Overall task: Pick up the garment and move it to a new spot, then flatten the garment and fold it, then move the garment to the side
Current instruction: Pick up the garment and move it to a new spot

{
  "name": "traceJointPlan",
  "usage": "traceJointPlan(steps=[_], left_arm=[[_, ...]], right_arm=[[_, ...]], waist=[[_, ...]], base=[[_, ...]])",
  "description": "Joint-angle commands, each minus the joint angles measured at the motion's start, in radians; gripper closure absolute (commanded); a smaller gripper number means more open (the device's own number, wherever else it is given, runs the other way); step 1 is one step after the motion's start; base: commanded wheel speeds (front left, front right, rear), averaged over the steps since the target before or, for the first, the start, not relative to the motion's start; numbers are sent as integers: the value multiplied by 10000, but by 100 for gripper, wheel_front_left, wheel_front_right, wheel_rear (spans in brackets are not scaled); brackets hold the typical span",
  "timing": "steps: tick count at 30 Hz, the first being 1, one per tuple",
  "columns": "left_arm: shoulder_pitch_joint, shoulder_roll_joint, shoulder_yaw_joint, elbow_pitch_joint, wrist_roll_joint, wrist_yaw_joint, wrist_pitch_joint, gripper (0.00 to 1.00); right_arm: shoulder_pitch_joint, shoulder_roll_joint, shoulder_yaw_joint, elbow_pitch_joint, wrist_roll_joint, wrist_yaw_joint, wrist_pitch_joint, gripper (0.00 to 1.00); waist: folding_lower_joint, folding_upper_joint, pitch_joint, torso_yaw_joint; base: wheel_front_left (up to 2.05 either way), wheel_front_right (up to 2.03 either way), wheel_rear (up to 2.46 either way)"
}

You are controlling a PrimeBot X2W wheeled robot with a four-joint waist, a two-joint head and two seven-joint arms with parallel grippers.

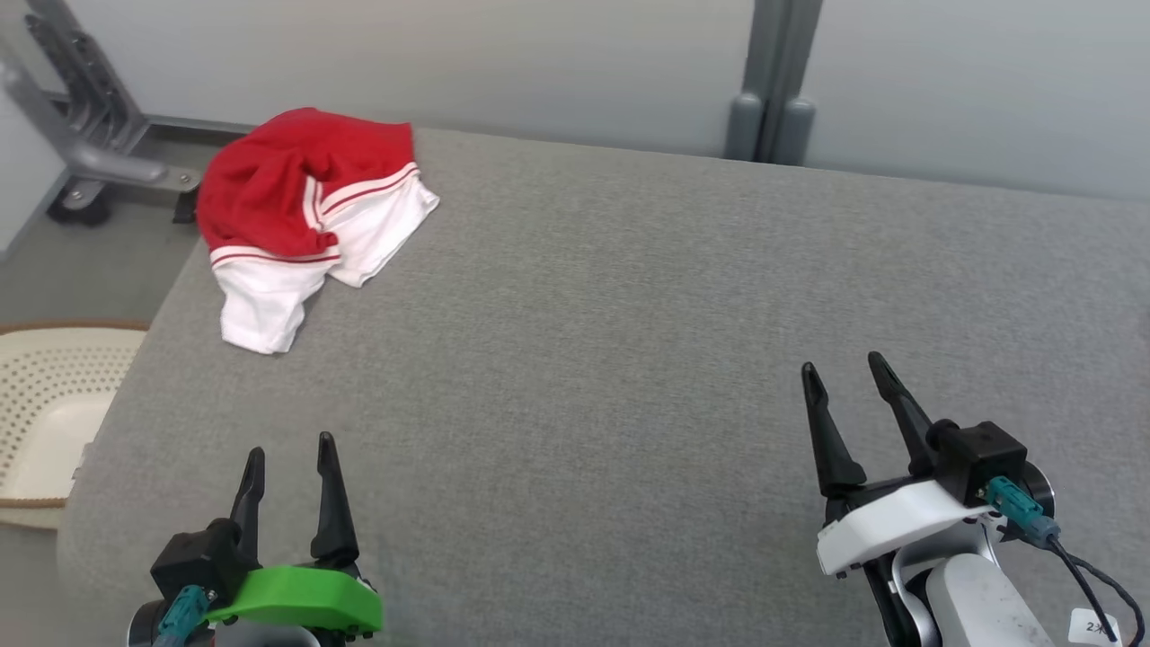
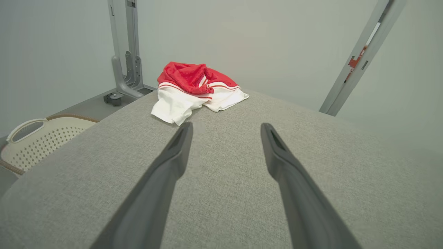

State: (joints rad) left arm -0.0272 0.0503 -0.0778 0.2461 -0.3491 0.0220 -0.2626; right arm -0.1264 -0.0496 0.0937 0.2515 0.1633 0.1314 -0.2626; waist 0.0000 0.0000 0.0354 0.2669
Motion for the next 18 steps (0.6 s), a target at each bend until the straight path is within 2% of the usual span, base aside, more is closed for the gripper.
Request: traceJointPlan(steps=[1, 9, 18], left_arm=[[67, 24, 12, -23, 116, -10, -30, 0], [133, 17, -20, -79, 125, -40, -30, 0], [157, 10, 54, -247, 12, 60, -30, 0]], right_arm=[[-21, -22, 33, 18, 32, -15, -32, 0], [-103, -24, 293, 120, 73, -15, -32, 0], [-269, -25, 464, 143, -50, -15, -32, 0]], waist=[[0, 0, 37, 1242], [0, 0, 70, 2011], [0, 0, 299, 2045]], base=[[0, 0, 0], [0, 0, 0], [0, 0, 0]])
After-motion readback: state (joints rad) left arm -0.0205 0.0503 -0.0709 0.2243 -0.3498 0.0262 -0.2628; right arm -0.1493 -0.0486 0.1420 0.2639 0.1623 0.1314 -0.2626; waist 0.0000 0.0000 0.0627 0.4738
